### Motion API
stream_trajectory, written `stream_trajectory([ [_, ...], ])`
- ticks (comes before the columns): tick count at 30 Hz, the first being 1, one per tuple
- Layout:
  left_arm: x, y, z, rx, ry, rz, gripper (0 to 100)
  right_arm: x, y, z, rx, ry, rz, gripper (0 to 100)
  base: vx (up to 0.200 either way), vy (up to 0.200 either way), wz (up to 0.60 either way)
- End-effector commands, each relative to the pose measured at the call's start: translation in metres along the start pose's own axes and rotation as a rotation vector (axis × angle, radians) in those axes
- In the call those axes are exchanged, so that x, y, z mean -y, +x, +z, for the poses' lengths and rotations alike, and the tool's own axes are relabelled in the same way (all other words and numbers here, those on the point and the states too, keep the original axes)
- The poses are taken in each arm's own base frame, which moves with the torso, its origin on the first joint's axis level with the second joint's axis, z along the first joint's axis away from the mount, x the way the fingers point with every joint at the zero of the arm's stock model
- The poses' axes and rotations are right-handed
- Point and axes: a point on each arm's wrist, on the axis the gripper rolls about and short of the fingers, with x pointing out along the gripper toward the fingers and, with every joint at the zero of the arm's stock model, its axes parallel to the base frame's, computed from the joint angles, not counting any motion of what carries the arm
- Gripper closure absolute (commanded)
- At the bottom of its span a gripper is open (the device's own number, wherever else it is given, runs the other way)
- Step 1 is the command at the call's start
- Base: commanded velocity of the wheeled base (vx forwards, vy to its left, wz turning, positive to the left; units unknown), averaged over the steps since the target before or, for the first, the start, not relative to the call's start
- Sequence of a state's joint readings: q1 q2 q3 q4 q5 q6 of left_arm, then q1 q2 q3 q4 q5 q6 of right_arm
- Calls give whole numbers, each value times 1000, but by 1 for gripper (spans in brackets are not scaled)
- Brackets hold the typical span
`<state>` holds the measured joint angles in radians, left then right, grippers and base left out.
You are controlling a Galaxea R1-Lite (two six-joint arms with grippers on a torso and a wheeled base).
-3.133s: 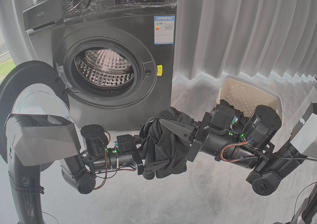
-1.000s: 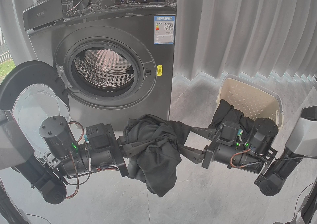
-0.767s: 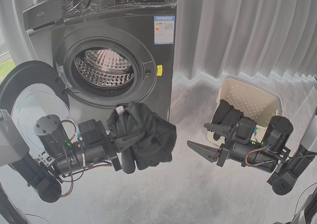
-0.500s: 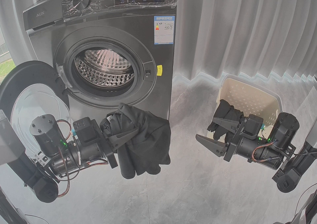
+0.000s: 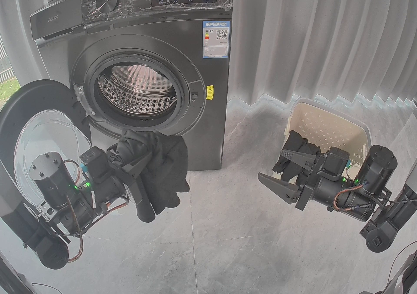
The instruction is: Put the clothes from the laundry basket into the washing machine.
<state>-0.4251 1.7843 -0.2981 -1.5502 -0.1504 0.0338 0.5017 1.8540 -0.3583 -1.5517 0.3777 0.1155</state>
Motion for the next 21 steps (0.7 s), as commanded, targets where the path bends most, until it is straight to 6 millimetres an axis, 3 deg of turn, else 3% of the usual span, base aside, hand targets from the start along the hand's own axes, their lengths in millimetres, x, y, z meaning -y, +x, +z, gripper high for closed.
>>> stream_trajectory([
  [1, 0, -16, 9, 21, -51, 89, 100, 0, -1, 4, 17, -9, 0, 0, 0, 0, 0],
  [7, -13, -17, 7, 11, -53, 233, 100, -1, 0, 5, 19, -9, 5, 0, 0, 0, 0],
  [17, -38, -22, -1, -15, -59, 338, 100, 2, -2, 5, 17, -9, -6, 0, 0, 0, 0],
  [21, -40, -21, -6, -39, -61, 338, 100, 1, -1, 3, 13, -7, -5, 0, 0, 0, 0],
])
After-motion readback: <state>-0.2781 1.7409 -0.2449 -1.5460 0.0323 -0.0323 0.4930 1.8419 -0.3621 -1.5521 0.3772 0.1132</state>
